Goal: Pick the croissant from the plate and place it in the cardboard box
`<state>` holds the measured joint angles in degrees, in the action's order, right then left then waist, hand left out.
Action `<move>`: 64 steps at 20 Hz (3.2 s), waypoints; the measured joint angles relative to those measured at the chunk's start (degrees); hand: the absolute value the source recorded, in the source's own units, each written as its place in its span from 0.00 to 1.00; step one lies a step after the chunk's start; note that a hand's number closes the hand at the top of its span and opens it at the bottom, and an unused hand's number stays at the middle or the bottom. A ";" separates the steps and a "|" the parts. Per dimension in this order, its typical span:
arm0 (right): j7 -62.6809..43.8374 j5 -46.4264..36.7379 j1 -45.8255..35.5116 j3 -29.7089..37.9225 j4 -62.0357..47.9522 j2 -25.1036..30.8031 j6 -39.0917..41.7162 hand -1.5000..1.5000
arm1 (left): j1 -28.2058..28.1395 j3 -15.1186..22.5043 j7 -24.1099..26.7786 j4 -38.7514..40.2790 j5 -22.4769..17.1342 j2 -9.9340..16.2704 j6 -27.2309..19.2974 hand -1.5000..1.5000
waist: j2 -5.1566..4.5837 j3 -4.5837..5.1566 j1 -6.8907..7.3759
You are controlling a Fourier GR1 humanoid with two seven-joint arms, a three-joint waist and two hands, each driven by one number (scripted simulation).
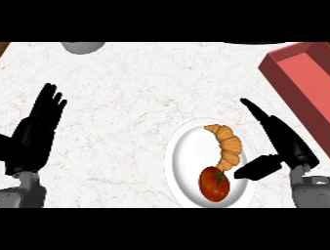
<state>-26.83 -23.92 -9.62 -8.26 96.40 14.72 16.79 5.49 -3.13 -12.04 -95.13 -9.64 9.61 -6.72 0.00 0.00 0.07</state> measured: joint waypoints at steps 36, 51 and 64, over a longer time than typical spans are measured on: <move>12.94 -13.53 -0.16 -0.03 -13.04 -8.24 -2.86 1.00 | 2.23 -3.18 0.21 2.32 2.62 -2.72 2.82 0.50 | 0.09 0.06 -0.03; 14.13 -29.61 -1.97 -11.47 -8.72 -7.66 -6.39 1.00 | 1.07 -2.44 0.50 1.23 3.96 -3.84 2.09 0.50 | 0.13 0.08 0.12; 5.12 -41.25 -4.72 -25.37 13.30 -10.08 6.00 1.00 | 0.64 -2.44 -0.13 0.53 3.92 -3.70 2.43 0.50 | 0.16 0.03 -0.25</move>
<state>-21.71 -65.17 -14.34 -33.63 109.70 4.64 22.80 6.13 -5.57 -12.18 -94.60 -5.72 5.90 -4.29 0.16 0.03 -0.18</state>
